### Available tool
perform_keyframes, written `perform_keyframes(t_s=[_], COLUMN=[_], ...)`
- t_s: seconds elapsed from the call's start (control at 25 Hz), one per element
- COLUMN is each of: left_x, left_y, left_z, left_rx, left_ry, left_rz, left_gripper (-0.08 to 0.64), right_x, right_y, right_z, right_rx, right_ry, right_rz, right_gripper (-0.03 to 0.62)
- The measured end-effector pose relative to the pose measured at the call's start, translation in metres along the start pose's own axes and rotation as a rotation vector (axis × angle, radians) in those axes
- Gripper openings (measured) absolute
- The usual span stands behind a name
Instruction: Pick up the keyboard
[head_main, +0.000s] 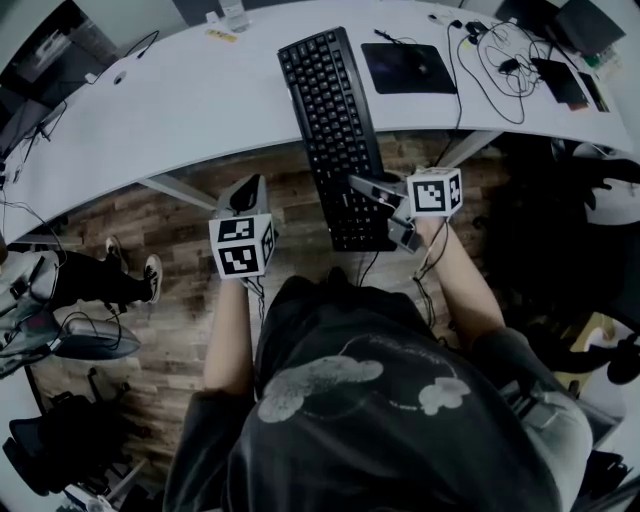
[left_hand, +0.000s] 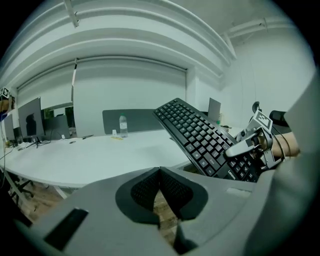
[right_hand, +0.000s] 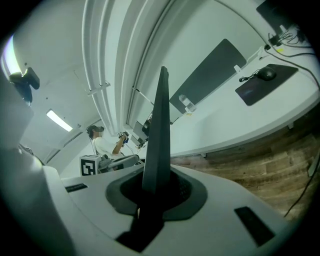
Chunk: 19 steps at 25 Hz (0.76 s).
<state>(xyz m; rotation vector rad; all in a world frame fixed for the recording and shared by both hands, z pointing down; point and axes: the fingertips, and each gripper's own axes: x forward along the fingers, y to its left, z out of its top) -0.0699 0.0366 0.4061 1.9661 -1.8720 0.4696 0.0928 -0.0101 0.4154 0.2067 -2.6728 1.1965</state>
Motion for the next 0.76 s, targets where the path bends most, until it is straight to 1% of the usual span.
perform_keyframes(t_s=[0.24,0.48,0.56,0.64,0.76], left_x=[-0.016,-0.055,-0.072,-0.087,-0.107], left_y=[-0.007,0.001,0.001,-0.002,-0.007], left_z=[-0.017,-0.034,-0.044,-0.054,-0.067], left_rx=[0.01,0.017,0.018,0.024,0.031], left_ry=[0.007,0.008,0.012,0.017,0.02], left_rz=[-0.04,-0.065,-0.076,-0.083,-0.09], left_gripper=[0.003,0.003,0.003,0.003,0.003], right_x=[-0.003,0.002,0.002,-0.001,-0.002], right_y=[0.018,0.048,0.058,0.066,0.085], right_z=[-0.019,-0.041,-0.054,-0.068,-0.082], right_rx=[-0.01,-0.017,-0.004,0.028,0.036], right_ry=[-0.022,-0.041,-0.049,-0.061,-0.087], right_rz=[-0.023,-0.046,-0.06,-0.079,-0.064], right_gripper=[0.057,0.057,0.057,0.057,0.057])
